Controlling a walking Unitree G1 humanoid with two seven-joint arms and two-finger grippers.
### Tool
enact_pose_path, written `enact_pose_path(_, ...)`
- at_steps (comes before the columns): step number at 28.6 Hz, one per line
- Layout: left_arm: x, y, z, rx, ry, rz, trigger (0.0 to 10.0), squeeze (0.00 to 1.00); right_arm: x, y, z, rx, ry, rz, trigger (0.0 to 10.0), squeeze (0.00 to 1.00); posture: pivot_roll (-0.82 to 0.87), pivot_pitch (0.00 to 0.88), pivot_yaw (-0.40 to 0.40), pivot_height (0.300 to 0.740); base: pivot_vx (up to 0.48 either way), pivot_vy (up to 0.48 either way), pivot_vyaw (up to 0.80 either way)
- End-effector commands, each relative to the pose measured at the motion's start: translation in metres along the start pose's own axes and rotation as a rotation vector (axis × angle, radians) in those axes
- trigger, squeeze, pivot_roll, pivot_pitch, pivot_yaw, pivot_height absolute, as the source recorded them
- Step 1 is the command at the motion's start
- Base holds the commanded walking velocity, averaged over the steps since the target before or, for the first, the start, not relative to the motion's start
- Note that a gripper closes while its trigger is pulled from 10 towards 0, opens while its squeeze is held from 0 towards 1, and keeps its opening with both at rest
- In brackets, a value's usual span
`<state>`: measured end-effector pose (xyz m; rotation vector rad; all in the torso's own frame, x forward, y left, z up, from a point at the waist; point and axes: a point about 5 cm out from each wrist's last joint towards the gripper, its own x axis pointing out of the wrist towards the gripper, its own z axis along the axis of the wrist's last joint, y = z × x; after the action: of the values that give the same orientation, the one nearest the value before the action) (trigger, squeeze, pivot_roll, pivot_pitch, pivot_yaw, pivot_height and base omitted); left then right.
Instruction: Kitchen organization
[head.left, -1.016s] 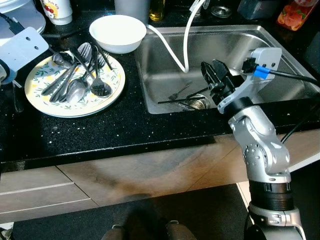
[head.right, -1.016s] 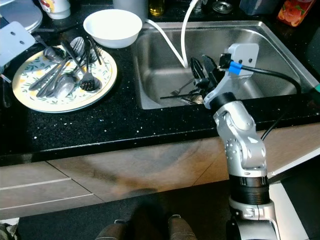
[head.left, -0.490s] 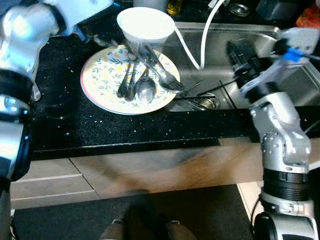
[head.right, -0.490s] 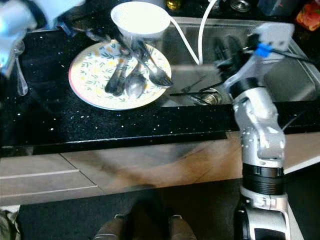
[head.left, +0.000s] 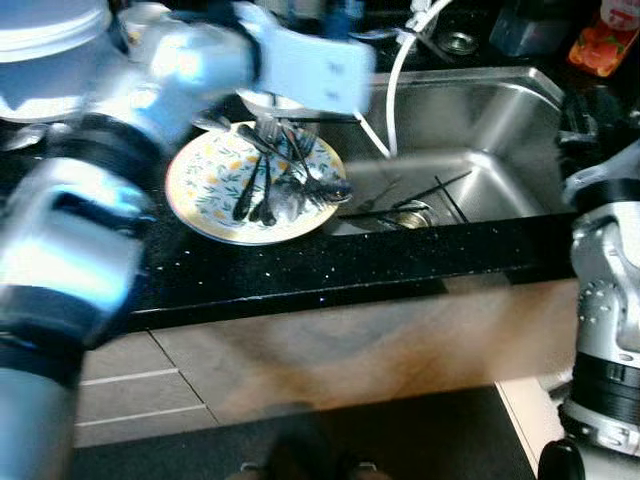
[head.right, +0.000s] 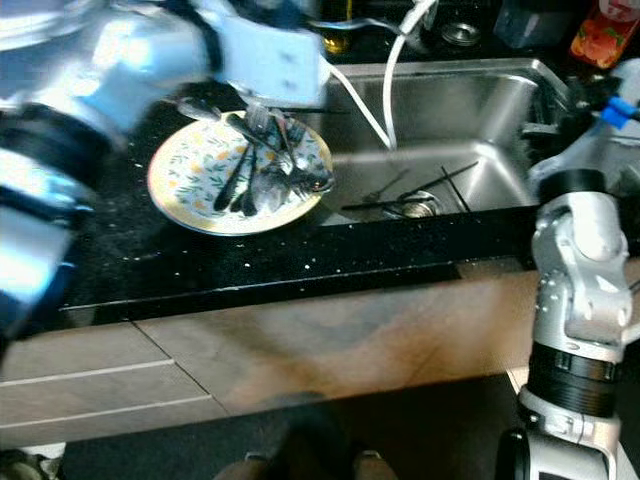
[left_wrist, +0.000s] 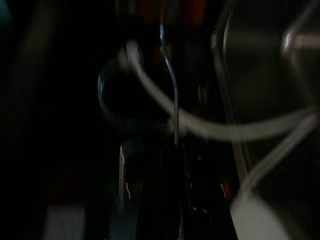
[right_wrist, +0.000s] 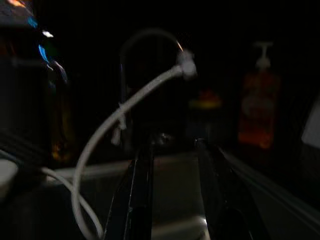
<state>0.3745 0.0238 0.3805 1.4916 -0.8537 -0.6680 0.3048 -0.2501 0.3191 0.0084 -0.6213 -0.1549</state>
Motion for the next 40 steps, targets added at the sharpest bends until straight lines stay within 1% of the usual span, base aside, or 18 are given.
enact_pose_path(1, 0.003, 0.001, 0.001, 0.037, 0.007, 0.010, 10.0, 0.00, 0.000, -0.005, 0.001, -0.012, -0.011, -0.025, 10.0, 0.00, -0.04, 0.001, 0.021, 0.740, 0.000, 0.000, 0.00)
enact_pose_path(4, 0.016, -0.012, 0.012, 0.017, -0.014, 0.014, 10.0, 0.00, 0.002, -0.004, 0.000, -0.011, -0.015, -0.027, 10.0, 0.00, -0.04, 0.000, 0.018, 0.740, 0.000, 0.000, 0.00)
enact_pose_path(5, 0.024, -0.024, 0.021, -0.015, -0.034, 0.001, 10.0, 0.69, 0.002, -0.003, 0.000, -0.008, -0.016, -0.026, 10.0, 0.00, -0.04, 0.000, 0.019, 0.740, 0.000, 0.000, 0.00)
enact_pose_path(6, 0.031, -0.033, 0.027, -0.040, -0.034, -0.003, 10.0, 1.00, 0.002, -0.001, 0.000, -0.004, -0.016, -0.022, 10.0, 0.00, -0.05, 0.000, 0.018, 0.740, 0.000, 0.000, 0.00)
enact_pose_path(10, 0.035, -0.031, 0.028, -0.050, -0.003, 0.064, 10.0, 1.00, 0.003, 0.003, 0.000, 0.003, -0.019, -0.015, 10.0, 0.00, -0.05, 0.000, 0.022, 0.740, 0.000, 0.000, 0.00)
enact_pose_path(11, 0.031, -0.013, 0.021, -0.061, 0.026, 0.152, 10.0, 0.00, 0.003, 0.003, 0.001, 0.005, -0.022, -0.013, 10.0, 0.00, -0.05, 0.000, 0.022, 0.740, 0.000, 0.000, 0.00)
enact_pose_path(13, 0.015, 0.024, 0.002, -0.095, 0.085, 0.297, 10.0, 0.00, 0.003, 0.003, 0.001, 0.009, -0.026, -0.017, 10.0, 0.00, -0.03, 0.000, 0.016, 0.740, 0.000, 0.000, 0.00)
enact_pose_path(16, -0.003, 0.038, -0.015, -0.067, 0.126, 0.297, 10.0, 0.00, 0.002, 0.003, -0.001, 0.014, -0.026, -0.018, 10.0, 0.00, -0.02, 0.000, 0.018, 0.740, 0.000, 0.000, 0.00)
enact_pose_path(19, -0.032, 0.022, -0.045, -0.010, 0.196, 0.106, 10.0, 0.00, 0.002, 0.006, -0.004, 0.022, -0.024, -0.013, 10.0, 0.00, -0.01, 0.000, 0.015, 0.740, 0.000, 0.000, 0.00)
enact_pose_path(21, -0.032, 0.022, -0.045, -0.010, 0.196, 0.106, 10.0, 0.00, 0.002, 0.006, -0.004, 0.022, -0.024, -0.013, 10.0, 0.00, -0.01, 0.000, 0.015, 0.740, 0.000, 0.000, 0.00)
enact_pose_path(22, -0.040, 0.012, -0.053, 0.001, 0.216, 0.045, 10.0, 0.00, 0.002, 0.007, -0.004, 0.028, -0.024, -0.010, 10.0, 0.00, -0.01, 0.000, 0.015, 0.740, 0.000, 0.000, 0.00)
enact_pose_path(23, -0.067, -0.019, -0.075, -0.014, 0.287, -0.092, 10.0, 0.00, 0.003, 0.011, -0.007, 0.039, -0.019, 0.003, 10.0, 0.00, 0.01, 0.000, 0.009, 0.740, 0.000, 0.000, 0.00)
enact_pose_path(26, -0.077, -0.031, -0.082, -0.024, 0.316, -0.138, 10.0, 0.00, 0.003, 0.012, -0.008, 0.043, -0.017, 0.008, 10.0, 0.00, 0.01, 0.000, 0.009, 0.740, 0.000, 0.000, 0.00)
enact_pose_path(27, -0.100, -0.051, -0.099, -0.026, 0.417, -0.194, 10.0, 0.00, 0.003, 0.016, -0.010, 0.050, -0.011, 0.020, 10.0, 0.00, 0.03, 0.000, 0.001, 0.740, 0.000, 0.000, 0.00)
enact_pose_path(29, -0.121, -0.062, -0.113, -0.010, 0.514, -0.236, 10.0, 0.00, 0.003, 0.020, -0.011, 0.056, -0.010, 0.032, 10.0, 0.00, 0.03, 0.000, 0.004, 0.740, 0.000, 0.000, 0.00)
enact_pose_path(30, -0.121, -0.062, -0.113, -0.010, 0.514, -0.236, 10.0, 0.00, 0.003, 0.020, -0.011, 0.056, -0.010, 0.032, 10.0, 0.00, 0.03, 0.000, 0.004, 0.740, 0.000, 0.000, 0.00)
enact_pose_path(35, -0.167, -0.071, -0.131, -0.062, 0.632, -0.405, 10.0, 0.00, 0.002, 0.023, -0.009, 0.060, -0.016, 0.049, 10.0, 0.00, 0.03, 0.000, 0.014, 0.740, 0.000, 0.000, 0.00)
enact_pose_path(40, -0.220, -0.060, -0.141, -0.107, 0.721, -0.582, 10.0, 0.00, -0.003, 0.022, -0.013, 0.059, 0.000, 0.047, 10.0, 0.00, 0.03, 0.002, 0.017, 0.740, 0.000, 0.000, 0.00)
